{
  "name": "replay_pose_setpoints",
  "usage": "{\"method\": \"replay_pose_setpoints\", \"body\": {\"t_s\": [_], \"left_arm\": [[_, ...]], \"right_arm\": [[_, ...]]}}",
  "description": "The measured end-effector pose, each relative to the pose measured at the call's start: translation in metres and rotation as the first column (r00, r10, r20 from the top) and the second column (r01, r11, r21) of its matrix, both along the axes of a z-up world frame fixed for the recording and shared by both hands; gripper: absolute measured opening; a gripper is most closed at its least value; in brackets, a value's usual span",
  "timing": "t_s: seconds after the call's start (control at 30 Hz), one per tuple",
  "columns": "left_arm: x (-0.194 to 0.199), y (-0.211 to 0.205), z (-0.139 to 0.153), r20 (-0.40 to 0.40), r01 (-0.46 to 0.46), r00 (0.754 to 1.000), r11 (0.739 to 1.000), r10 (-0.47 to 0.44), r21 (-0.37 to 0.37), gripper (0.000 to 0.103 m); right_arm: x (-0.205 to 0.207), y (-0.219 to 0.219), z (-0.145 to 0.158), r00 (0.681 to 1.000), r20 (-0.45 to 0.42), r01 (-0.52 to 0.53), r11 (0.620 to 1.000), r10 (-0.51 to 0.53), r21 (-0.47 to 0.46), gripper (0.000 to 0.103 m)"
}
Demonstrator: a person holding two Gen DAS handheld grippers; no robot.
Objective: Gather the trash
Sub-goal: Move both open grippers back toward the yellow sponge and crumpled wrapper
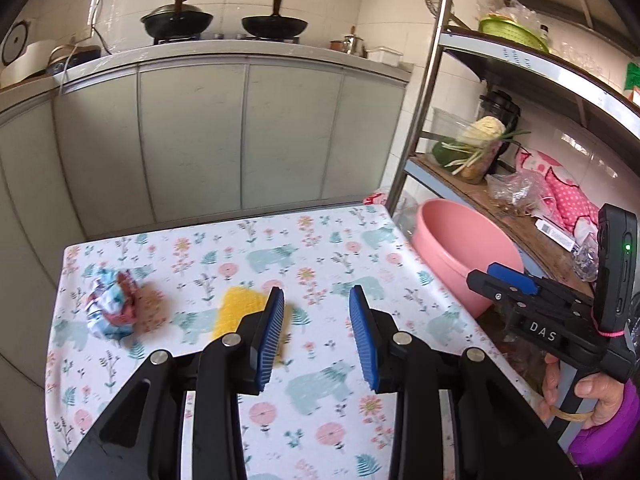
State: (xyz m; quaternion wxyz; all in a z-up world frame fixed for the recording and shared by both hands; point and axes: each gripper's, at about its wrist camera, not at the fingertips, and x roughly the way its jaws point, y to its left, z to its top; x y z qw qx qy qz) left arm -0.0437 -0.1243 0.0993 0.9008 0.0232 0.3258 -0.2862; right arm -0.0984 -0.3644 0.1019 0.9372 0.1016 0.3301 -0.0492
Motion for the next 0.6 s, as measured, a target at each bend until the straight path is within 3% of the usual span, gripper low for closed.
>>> {"method": "replay_pose_setpoints", "body": {"t_s": [0.33, 0.6], "left_arm": [[0.005, 0.087, -0.015, 0.003, -0.182, 0.983, 0.983, 0.182, 0.025, 0.033], [0.016, 0.13, -0.027, -0.027, -0.262, 0.964, 0.965, 0.263, 0.023, 0.033]], "right_arm": [[0.03, 0.075, -0.018, 0.981, -0.066, -0.179, 0.984, 0.18, 0.02, 0.044], [0.06, 0.127, -0.032, 0.946, -0.107, -0.294, 0.95, 0.305, 0.11, 0.044]]}}
